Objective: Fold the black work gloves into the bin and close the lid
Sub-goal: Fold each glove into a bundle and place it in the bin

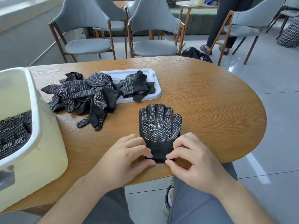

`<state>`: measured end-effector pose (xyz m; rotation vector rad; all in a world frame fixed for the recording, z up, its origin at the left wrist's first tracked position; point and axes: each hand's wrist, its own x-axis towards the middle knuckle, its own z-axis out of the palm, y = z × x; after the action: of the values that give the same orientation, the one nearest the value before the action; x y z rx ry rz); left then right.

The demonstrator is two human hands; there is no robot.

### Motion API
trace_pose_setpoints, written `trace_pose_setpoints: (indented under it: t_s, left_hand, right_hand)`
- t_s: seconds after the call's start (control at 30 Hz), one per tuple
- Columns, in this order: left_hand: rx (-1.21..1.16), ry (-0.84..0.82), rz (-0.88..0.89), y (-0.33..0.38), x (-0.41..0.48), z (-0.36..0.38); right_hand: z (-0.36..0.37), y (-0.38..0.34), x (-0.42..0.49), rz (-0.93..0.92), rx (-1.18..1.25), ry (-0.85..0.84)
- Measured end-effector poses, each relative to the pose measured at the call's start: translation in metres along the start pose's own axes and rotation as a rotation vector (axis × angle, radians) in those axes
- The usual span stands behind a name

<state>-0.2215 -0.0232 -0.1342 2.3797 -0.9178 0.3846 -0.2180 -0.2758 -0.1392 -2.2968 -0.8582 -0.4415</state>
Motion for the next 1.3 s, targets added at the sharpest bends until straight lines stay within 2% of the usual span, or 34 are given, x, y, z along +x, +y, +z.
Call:
trace_pose_setpoints:
  t_s: [0.1, 0.23, 0.37, 0.5, 0.6, 0.93, 1.07, 1.17, 1.3]
  left_hand:
    - [0.002, 0.004, -0.045, 0.007, 0.007, -0.004]
    - [0.046, 0.047, -0.039, 0.013, 0.039, -0.001]
    - [0.087, 0.012, 0.010, 0.006, 0.075, 0.009]
    - [0.191, -0.044, 0.058, 0.000, 0.077, 0.022]
    - [0.195, -0.025, 0.024, -0.003, 0.068, 0.027]
    - [0.151, -0.030, -0.013, -0.006, 0.067, 0.030]
    - [0.133, -0.040, -0.026, -0.006, 0.067, 0.030]
    - [0.125, -0.039, -0.030, -0.007, 0.066, 0.030]
    - [0.121, -0.037, -0.038, -0.007, 0.067, 0.030]
  right_hand:
    - [-0.006, -0.003, 0.010, 0.085, 0.112, 0.060]
    - [-0.009, 0.015, 0.039, 0.433, 0.079, 0.246]
    - [-0.011, 0.041, 0.061, 0.697, 0.023, 0.137]
    - [-0.009, 0.042, 0.065, 0.692, -0.027, 0.053]
    - [-0.006, 0.044, 0.062, 0.625, -0.095, 0.068]
    - [-0.002, 0.046, 0.060, 0.580, -0.135, 0.114]
    - [-0.008, 0.042, 0.065, 0.656, 0.001, 0.105]
    - [-0.015, 0.043, 0.061, 0.682, 0.134, 0.032]
    - [-0.015, 0.046, 0.060, 0.631, 0.067, -0.018]
